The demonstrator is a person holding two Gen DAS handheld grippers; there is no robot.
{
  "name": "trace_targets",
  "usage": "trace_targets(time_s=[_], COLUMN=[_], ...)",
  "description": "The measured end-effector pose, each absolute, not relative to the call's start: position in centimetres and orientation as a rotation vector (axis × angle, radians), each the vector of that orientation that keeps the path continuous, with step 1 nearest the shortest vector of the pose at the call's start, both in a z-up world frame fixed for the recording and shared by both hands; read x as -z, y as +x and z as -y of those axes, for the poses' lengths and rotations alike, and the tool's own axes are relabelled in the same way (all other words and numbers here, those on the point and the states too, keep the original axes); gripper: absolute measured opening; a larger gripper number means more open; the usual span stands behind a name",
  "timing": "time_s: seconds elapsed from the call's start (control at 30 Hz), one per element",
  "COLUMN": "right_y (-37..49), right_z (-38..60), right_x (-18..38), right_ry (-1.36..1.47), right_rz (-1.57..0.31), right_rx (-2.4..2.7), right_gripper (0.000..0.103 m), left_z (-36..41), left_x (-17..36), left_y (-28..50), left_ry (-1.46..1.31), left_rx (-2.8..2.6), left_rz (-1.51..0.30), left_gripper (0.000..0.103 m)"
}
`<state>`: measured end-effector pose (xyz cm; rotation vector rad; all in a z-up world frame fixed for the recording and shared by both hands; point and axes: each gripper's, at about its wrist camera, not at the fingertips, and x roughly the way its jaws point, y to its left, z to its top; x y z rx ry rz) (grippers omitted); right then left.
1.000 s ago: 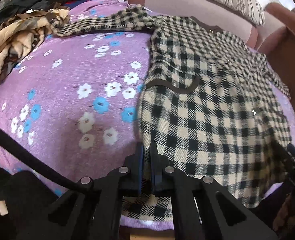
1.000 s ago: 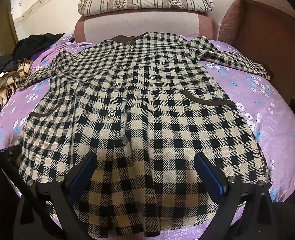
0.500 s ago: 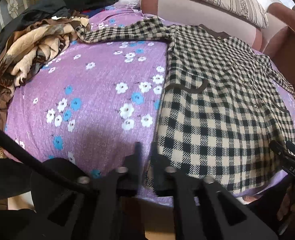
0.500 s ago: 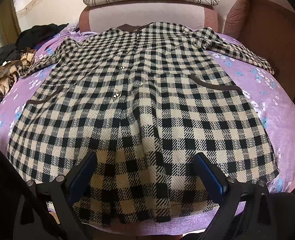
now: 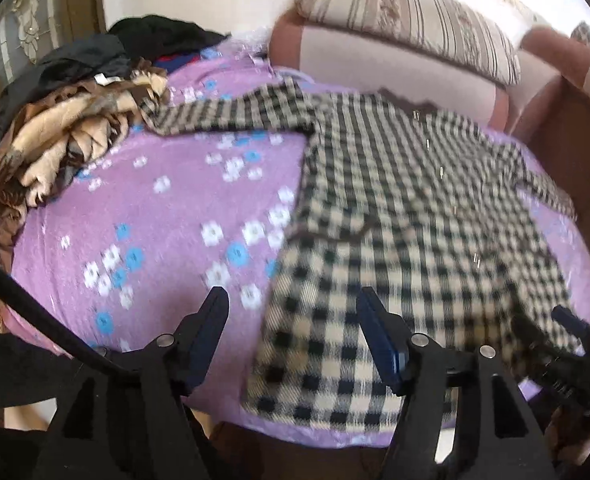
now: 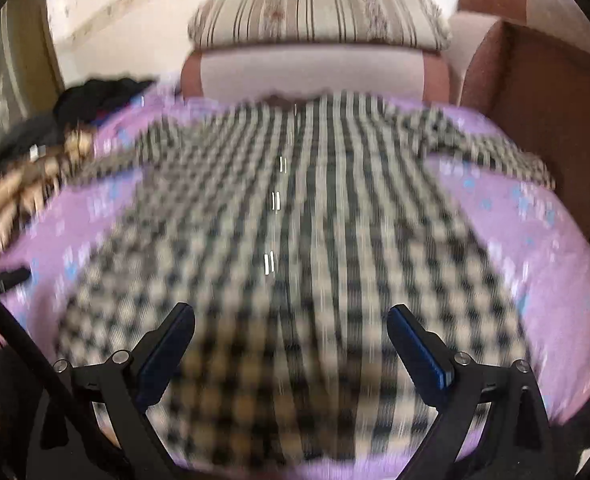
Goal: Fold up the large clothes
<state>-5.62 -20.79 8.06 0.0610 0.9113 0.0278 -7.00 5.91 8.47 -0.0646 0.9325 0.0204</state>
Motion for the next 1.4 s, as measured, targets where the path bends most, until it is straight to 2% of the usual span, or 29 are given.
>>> trace_targets(time_s=[0.13, 0.33, 0.77, 0.9, 1.0, 1.13, 1.33, 1.4], right_y=[-6.7, -6.4, -5.5, -3.4, -2.3, -1.5, -1.8, -2.1], right_z=[21.3, 22.6, 22.6, 21.7, 18.7, 14.2, 10.4, 10.0], right_x=[-5.1, -5.6, -4.9, -6.6, -8.4, -10.8, -7.3, -6.3], right_ry=[0.086, 0.122, 0.116, 0.161, 0.063, -0.077, -0.109, -0.130], right_rz=[-0.998, -0.960, -0.969, -0.924, -0.889, -0.828, -0.933, -0.950], right_rx=[-0.008, 0.012, 0.018, -0.049, -0.147, -0.254, -0.297, -0.287], right_gripper=[0.099, 0.099, 0.099, 0.094, 0.093, 0.093, 0.092, 0.088], left_z=[-4.5, -4.0, -4.4, -8.1, -11.5, -15.6, -13.0, -11.3], left_x=[-7.2, -7.7, -7.7, -6.8, -4.6, -3.0, -1.5, -1.3], left_y=[-7.2, -7.9, -6.9, -6.0, -5.4, -5.4, -6.2, -5.9], left_ry=[-0.049, -0.018, -0.006, -0.141, -0.281, -0.482, -0.485, -0.416], left_rx=[0.017, 0.007, 0.009, -0.073, -0.126, -0.132, 0.084, 0.108], left_rz=[-0.977, -0.938, -0.958, -0.943, -0.994, -0.975, -1.009, -1.032], left_gripper=[0.065, 0.069, 0.069, 0.074, 0.074, 0.074, 0.074, 0.068])
